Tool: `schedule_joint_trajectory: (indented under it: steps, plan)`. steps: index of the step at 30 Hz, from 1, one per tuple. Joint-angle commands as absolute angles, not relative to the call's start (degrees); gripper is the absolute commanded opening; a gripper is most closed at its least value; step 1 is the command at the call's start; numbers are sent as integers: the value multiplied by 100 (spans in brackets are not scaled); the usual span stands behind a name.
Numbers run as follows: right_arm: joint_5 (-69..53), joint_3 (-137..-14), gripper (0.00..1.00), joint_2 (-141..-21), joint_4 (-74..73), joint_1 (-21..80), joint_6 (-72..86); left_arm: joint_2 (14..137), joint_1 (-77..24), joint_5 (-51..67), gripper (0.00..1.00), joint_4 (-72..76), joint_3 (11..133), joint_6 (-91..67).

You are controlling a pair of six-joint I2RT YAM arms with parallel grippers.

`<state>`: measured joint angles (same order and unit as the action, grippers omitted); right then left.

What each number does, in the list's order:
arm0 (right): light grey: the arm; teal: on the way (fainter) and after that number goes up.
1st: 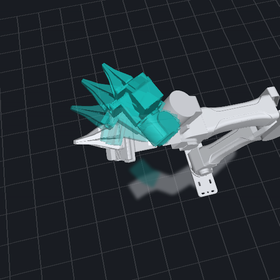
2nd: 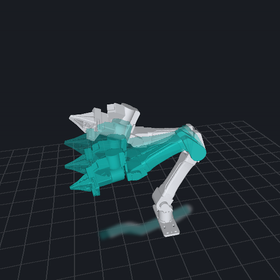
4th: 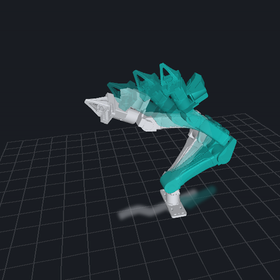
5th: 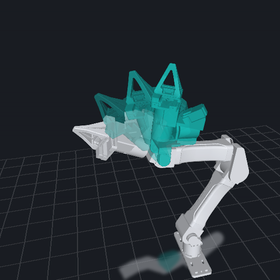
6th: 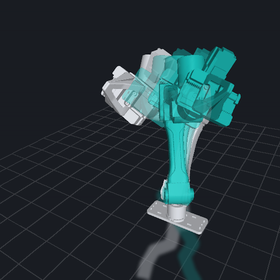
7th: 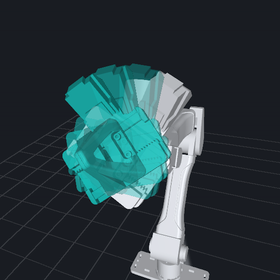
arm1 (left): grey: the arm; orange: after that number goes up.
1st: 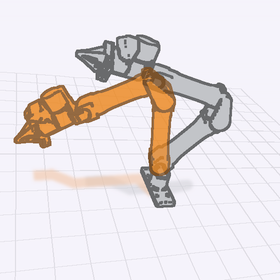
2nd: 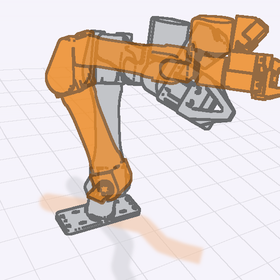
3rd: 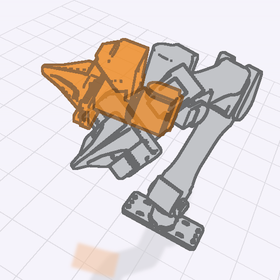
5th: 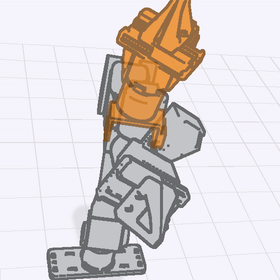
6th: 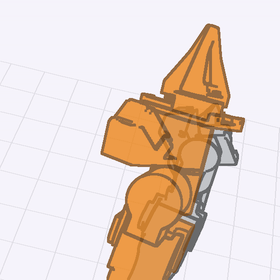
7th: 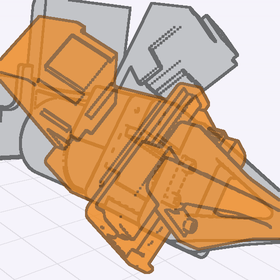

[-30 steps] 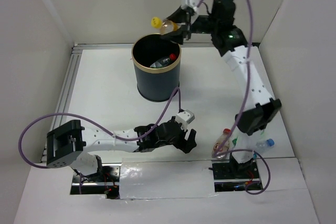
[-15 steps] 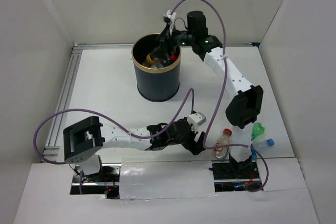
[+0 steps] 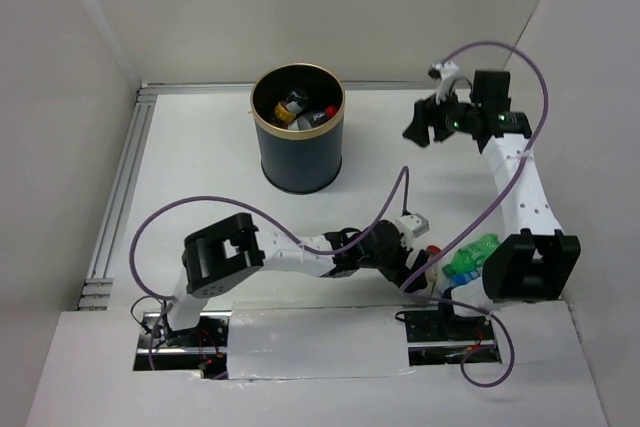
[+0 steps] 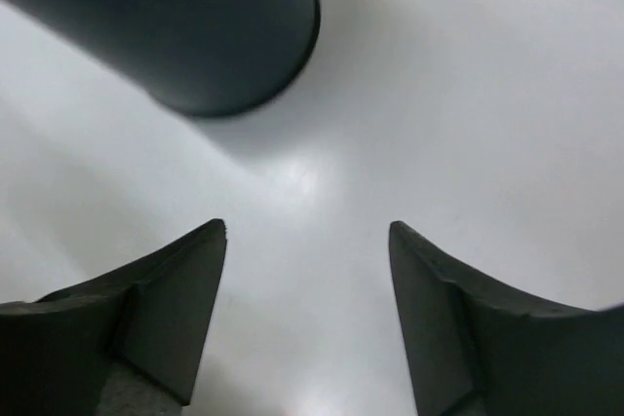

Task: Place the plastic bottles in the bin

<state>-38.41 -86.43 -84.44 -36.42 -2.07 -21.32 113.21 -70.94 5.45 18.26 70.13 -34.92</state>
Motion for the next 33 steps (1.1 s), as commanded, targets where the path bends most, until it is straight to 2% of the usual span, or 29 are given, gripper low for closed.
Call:
schedule_joint_trajectory:
  steps: [1, 6, 10, 11, 13, 14, 16, 17, 19, 20, 22, 28, 33]
  plan:
    - [-3508, -7842, 76, -7622, -4490, -351, -2565, 11794, -7058, 502, 95, 1890, 7575, -3577]
    - [-3016, -6507, 83, -6453, -4438, -755, -2812, 12348, -7058, 536, 95, 1890, 7989, -3577]
    - [-2874, -6214, 83, -6021, -4438, -1071, -2839, 12726, -7180, 344, 95, 1531, 8471, -3577]
    - [-2874, -6214, 83, -6021, -4438, -1133, -2787, 12901, -7181, 117, 94, 1364, 8586, -3499]
    - [-2944, -6214, 83, -5960, -4438, -1308, -2681, 13060, -7242, -113, 85, 767, 8875, -3498]
    - [-3005, -6162, 83, -5959, -4491, -1310, -2620, 13113, -7294, -175, 80, 643, 8877, -3446]
    - [-3075, -6109, 83, -5959, -4491, -1389, -2619, 13113, -7295, -307, 64, 502, 8825, -3393]
    - [-3076, -6108, 81, -5959, -4552, -1441, -2619, 13052, -7295, -369, 48, 501, 8581, -3393]
    - [-3007, -6108, 77, -5959, -4622, -1441, -2742, 12807, -7295, -632, 30, 423, 8159, -3340]
    - [-2928, -6108, 76, -5959, -4675, -1502, -2855, 12710, -7295, -824, 16, 344, 8008, -3288]
    - [-2848, -6108, 75, -5959, -4754, -1503, -3023, 12377, -7295, -1045, 0, 229, 7535, -3287]
    - [-1770, -6169, 68, -6178, -4930, -1556, -3305, 10901, -6900, -1423, 0, 62, 6391, -2998]
    - [-1318, -6416, 69, -6363, -5500, -1556, -3042, 9301, -6557, -1600, 0, -202, 6485, -2339]
